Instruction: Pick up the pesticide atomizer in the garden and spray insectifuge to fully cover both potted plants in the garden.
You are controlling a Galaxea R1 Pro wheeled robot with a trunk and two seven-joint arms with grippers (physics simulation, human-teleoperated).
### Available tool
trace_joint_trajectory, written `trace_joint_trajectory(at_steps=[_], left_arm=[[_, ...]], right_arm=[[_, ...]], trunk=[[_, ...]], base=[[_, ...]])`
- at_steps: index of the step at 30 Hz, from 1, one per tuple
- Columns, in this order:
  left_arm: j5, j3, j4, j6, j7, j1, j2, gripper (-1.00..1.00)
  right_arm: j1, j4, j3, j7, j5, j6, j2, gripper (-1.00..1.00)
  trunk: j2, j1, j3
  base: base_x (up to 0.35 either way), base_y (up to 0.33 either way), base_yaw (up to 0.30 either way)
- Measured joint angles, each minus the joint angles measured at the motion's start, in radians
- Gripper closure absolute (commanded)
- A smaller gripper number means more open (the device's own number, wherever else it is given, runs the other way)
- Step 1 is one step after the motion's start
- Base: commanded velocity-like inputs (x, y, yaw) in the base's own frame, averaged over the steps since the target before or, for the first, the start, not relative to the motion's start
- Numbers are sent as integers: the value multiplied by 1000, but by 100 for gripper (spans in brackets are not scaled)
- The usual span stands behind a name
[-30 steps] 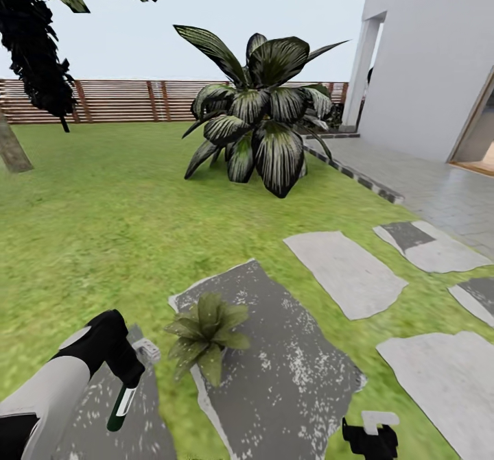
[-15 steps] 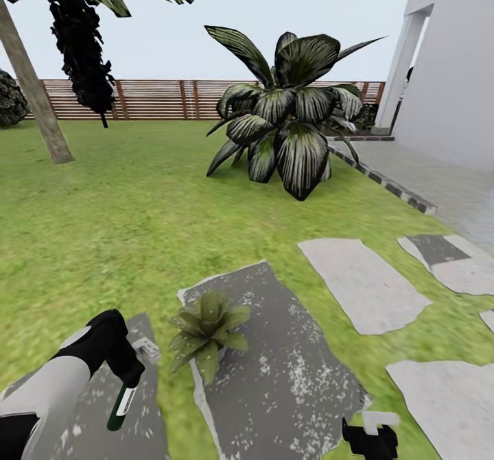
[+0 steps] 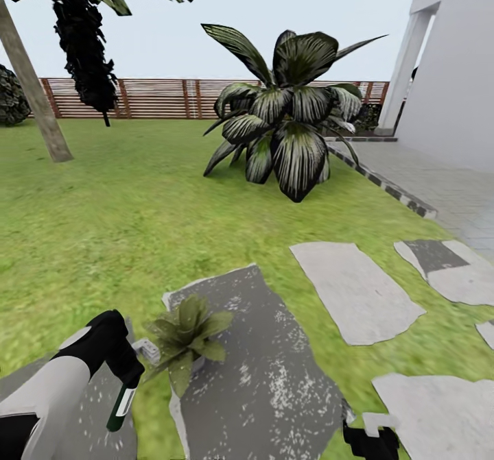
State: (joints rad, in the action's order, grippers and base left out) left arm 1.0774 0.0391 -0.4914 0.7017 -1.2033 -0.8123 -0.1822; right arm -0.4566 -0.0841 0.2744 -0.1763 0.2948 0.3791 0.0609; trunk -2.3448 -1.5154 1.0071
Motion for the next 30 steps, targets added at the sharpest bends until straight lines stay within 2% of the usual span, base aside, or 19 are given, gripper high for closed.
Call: trace_joint_trajectory(at_steps=[13, 23, 30], left_arm=[[-1, 2, -1, 0, -2, 0, 0, 100], [-3, 3, -1, 0, 0, 1, 0, 100], [-3, 2, -1, -1, 0, 2, 0, 100]], right_arm=[[0, 0, 0, 0, 1, 0, -1, -100], [0, 0, 0, 0, 1, 0, -1, -100], [0, 0, -1, 0, 1, 0, -3, -100]], trunk=[[0, 0, 0], [0, 0, 0], [0, 0, 0]], base=[[0, -69, 270], [-43, -260, 42], [-120, -262, 243]])
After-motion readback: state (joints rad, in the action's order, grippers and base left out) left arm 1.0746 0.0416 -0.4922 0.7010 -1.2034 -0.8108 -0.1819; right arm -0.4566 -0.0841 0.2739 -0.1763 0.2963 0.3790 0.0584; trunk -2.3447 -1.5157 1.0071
